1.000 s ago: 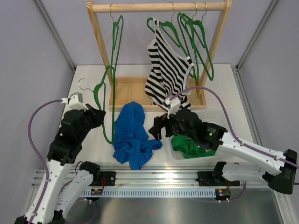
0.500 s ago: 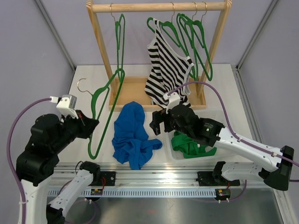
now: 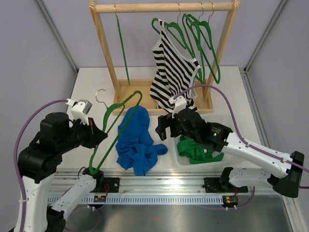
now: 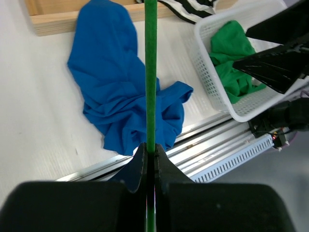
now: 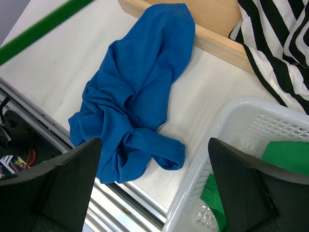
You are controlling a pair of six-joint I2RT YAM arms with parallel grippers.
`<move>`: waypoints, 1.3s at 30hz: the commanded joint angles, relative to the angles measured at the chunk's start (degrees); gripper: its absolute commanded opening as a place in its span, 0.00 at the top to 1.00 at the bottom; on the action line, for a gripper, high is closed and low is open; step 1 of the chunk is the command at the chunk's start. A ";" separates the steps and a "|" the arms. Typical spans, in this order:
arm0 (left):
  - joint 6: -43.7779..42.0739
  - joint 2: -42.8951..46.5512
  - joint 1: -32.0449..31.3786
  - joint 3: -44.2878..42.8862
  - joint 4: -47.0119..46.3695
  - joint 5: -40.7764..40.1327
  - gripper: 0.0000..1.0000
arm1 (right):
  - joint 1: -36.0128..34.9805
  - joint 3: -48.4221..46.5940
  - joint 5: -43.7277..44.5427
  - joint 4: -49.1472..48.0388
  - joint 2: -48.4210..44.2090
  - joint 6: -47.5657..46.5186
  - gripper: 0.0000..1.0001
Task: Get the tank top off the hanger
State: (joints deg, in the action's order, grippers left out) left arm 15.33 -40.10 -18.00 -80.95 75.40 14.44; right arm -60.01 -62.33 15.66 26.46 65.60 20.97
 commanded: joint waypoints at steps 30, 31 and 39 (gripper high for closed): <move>2.51 -29.42 -3.88 -41.04 -3.33 -17.65 1.00 | -0.20 1.06 5.25 4.13 -10.67 0.38 0.01; 2.34 -29.95 -4.15 -41.22 -2.72 -18.38 1.00 | -0.20 1.07 5.34 4.30 -10.85 0.30 0.00; 2.24 -34.16 -7.22 -44.99 -0.17 -24.53 1.00 | -0.20 1.59 6.05 5.45 -12.52 0.39 0.01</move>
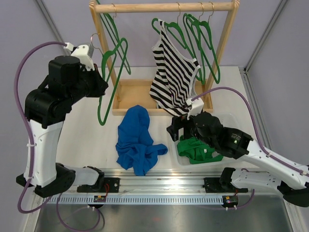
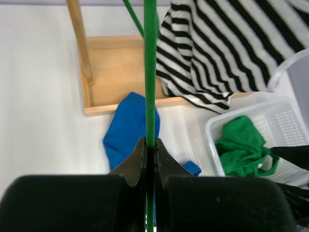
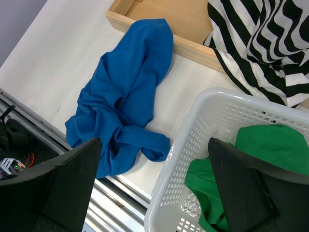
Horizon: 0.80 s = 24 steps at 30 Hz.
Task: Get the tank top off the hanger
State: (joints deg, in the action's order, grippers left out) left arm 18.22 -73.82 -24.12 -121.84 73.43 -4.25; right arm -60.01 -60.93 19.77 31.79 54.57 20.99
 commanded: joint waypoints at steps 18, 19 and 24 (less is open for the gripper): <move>-2.13 -11.95 -7.26 -13.86 -11.11 -8.67 1.00 | -0.20 1.07 1.32 0.29 -3.32 0.98 0.01; -2.22 -12.57 -7.26 -13.86 -13.55 -8.76 1.00 | -0.20 1.33 1.32 0.38 -3.59 0.98 0.01; -3.27 -17.40 -7.26 -15.53 -19.53 -11.91 1.00 | -0.20 2.13 1.76 1.52 -5.69 1.33 0.00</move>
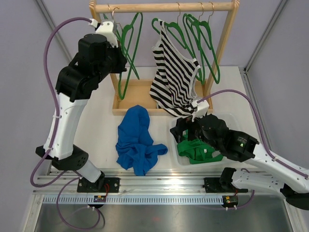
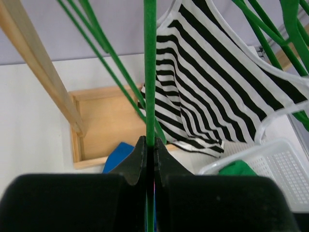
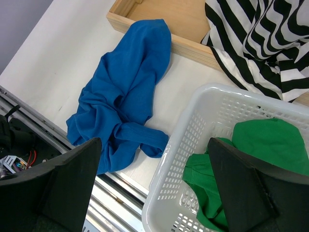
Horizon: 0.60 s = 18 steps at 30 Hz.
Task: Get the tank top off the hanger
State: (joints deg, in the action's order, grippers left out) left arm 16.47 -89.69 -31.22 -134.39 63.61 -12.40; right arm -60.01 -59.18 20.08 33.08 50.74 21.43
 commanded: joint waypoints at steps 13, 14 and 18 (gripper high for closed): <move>1.89 -11.64 1.95 -8.61 -20.55 -6.32 1.00 | -0.20 3.98 0.76 -0.21 -5.56 1.77 0.01; 2.51 -12.61 2.91 -8.96 -20.55 -5.71 1.00 | -0.20 4.07 0.58 -0.21 -5.65 1.77 0.00; 5.32 -13.93 4.76 -9.40 -20.90 -2.37 1.00 | -0.28 4.77 0.23 -0.12 -6.35 1.69 0.01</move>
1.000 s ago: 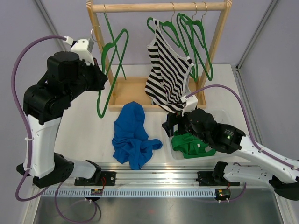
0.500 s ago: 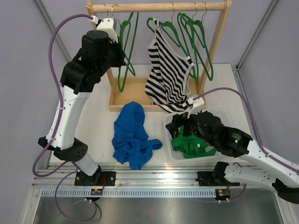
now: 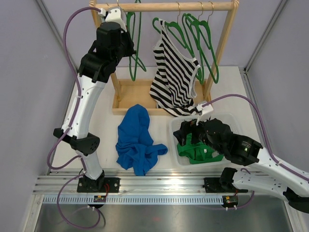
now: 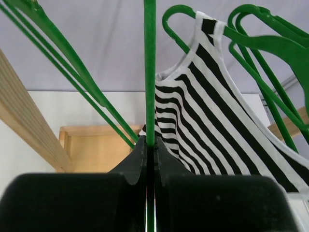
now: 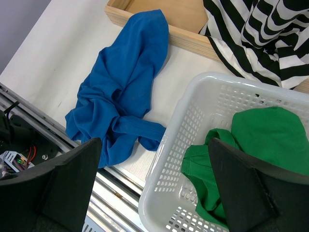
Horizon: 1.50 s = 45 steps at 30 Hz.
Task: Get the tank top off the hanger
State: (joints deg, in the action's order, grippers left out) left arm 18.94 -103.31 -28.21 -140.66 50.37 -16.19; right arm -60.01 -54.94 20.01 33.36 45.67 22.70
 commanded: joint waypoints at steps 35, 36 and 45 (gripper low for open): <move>-0.13 -9.72 5.00 -6.29 3.67 15.83 1.00 | -0.20 5.37 -1.46 -1.64 -5.86 1.21 0.01; -0.48 -9.63 5.00 -6.21 4.29 15.83 1.00 | -0.28 5.54 -1.55 -1.81 -5.86 1.29 0.01; -2.15 -4.89 5.18 -3.75 9.83 13.81 0.95 | -0.28 6.69 -2.34 -2.87 -6.12 1.74 0.00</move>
State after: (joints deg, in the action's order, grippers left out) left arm 17.96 -111.24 -22.87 -145.53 52.60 -3.38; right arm -60.01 -48.21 18.31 32.84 39.92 23.83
